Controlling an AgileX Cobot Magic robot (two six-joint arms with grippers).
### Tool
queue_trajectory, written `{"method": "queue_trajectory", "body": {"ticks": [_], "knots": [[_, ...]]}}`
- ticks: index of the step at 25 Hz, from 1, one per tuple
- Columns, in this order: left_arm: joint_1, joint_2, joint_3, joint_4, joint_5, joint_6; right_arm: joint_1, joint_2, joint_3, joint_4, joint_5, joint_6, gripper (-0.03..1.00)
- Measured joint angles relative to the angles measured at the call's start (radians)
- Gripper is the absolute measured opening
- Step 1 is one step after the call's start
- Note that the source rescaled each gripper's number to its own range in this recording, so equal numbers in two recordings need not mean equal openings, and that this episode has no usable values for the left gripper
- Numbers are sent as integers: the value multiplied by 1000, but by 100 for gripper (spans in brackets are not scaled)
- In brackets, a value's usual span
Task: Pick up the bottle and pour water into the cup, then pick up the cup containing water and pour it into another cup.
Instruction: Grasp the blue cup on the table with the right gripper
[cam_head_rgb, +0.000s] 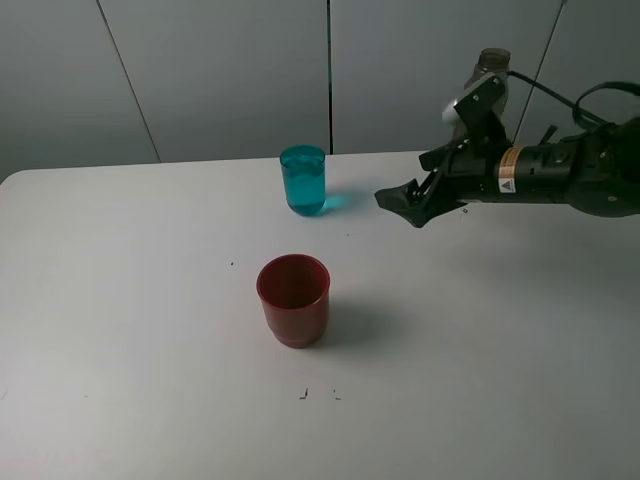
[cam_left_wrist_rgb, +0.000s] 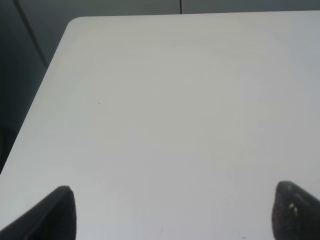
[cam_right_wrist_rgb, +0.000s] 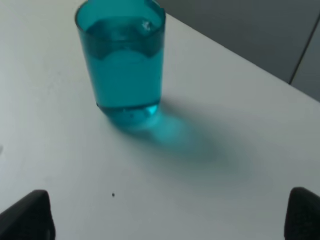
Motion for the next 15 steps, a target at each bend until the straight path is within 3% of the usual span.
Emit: {"method": "queue_trajectory", "body": {"ticks": [15], "knots": [[0,0,0,0,0,0,161,246,-277,67,-19,-5,100]]}}
